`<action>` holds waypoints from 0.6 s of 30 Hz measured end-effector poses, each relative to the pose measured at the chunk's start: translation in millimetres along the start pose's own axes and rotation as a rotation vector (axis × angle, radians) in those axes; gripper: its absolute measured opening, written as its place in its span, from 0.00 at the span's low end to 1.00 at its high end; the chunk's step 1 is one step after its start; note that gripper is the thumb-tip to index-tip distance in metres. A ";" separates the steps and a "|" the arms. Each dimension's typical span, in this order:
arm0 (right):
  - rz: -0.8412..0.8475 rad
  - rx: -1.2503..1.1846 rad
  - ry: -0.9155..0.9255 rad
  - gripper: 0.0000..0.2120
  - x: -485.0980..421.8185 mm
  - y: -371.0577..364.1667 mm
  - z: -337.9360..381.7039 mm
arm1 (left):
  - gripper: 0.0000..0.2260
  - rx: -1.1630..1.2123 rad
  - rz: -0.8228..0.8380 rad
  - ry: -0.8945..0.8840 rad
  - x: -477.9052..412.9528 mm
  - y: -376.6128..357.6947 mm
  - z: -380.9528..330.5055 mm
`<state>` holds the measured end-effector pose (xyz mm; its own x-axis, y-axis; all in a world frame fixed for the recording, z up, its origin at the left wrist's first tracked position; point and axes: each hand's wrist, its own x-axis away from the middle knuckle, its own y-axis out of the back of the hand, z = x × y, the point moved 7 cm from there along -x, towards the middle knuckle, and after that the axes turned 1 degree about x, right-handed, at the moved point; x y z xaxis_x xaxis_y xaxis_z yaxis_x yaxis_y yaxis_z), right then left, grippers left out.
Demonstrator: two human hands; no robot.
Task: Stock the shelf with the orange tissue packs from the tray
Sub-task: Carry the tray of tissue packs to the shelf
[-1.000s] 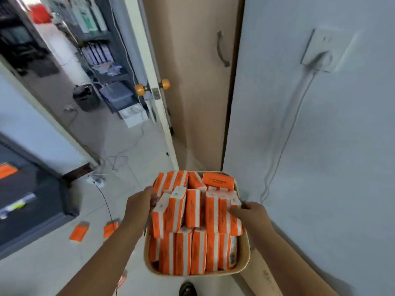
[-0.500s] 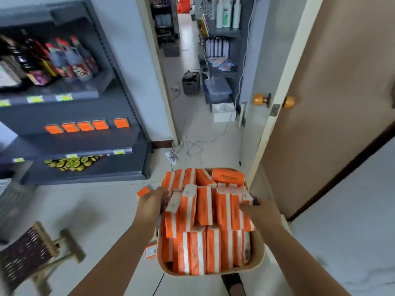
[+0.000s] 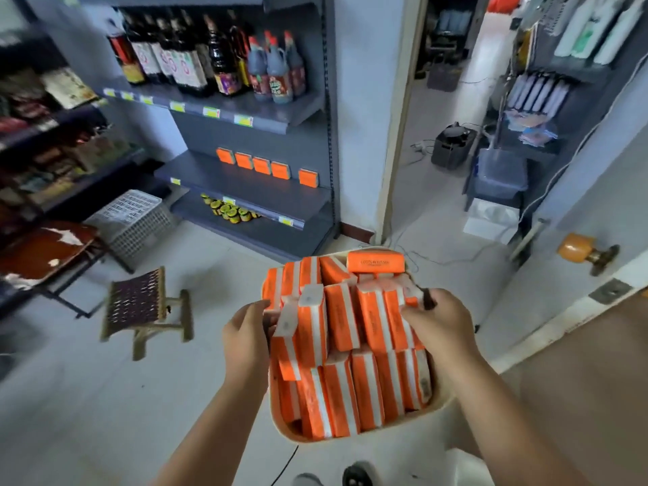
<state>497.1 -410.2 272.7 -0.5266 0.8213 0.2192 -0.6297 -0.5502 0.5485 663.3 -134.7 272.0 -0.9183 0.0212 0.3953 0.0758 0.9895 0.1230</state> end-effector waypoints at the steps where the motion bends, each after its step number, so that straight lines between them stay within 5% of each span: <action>1: 0.011 0.002 0.018 0.10 -8.8 0.8 6.4 | 0.11 0.022 -0.017 -0.007 1.4 -1.2 -5.2; 18: 0.239 0.050 0.233 0.11 -52.7 -110.4 113.8 | 0.08 0.222 -0.253 0.031 -55.0 89.1 -38.4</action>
<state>659.4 -375.6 292.5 -0.7757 0.6107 0.1593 -0.4473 -0.7100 0.5439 735.5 -53.2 296.1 -0.8845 -0.2301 0.4058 -0.2426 0.9699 0.0211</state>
